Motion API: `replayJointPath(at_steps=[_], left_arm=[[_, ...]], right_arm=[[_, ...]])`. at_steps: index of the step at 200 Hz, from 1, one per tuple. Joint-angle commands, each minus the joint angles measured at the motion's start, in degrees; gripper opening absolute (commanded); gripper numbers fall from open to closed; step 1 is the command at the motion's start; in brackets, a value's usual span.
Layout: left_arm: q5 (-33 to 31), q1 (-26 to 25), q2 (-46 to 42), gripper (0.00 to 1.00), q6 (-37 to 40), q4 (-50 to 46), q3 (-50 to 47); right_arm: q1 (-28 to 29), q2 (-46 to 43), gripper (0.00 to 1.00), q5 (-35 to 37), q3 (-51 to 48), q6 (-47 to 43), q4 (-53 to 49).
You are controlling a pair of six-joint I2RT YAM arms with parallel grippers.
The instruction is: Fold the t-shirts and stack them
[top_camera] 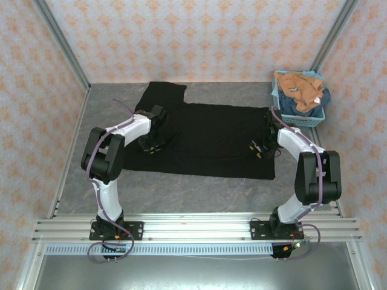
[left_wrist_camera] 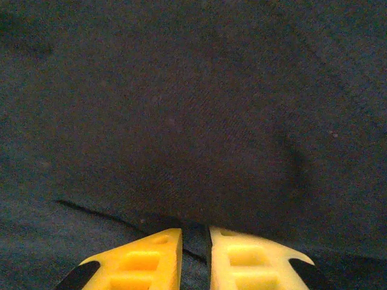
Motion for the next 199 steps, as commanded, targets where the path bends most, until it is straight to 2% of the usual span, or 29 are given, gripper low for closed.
replayJointPath(at_steps=[1, 27, 60, 94, 135, 199], left_arm=[[0.11, -0.01, -2.59, 0.18, -2.65, 1.20, -0.39], [2.21, 0.08, -5.82, 0.21, -2.97, -0.22, 1.43], [-1.59, 2.66, -10.63, 0.30, -2.84, -1.91, 6.61], [-1.61, 7.39, -3.58, 0.42, 2.73, -4.19, 13.97], [2.46, 9.53, 5.69, 0.45, 8.29, -3.88, 19.43], [-1.65, 10.02, 6.15, 0.48, 10.15, 1.89, 11.49]], right_arm=[[-0.25, -0.09, 0.36, 0.65, -0.69, -0.27, -0.26], [-0.28, -0.15, 0.35, 0.58, -0.89, -0.18, -0.12], [-0.28, -0.44, 0.35, 0.62, -1.15, -0.09, 0.17], [-0.28, -0.60, 0.35, -0.35, -1.07, 0.00, 0.87], [-0.28, -3.05, 0.43, -6.41, -2.28, -0.71, 6.95], [-0.20, -3.60, 0.45, -10.76, -2.27, -1.24, 9.23]])
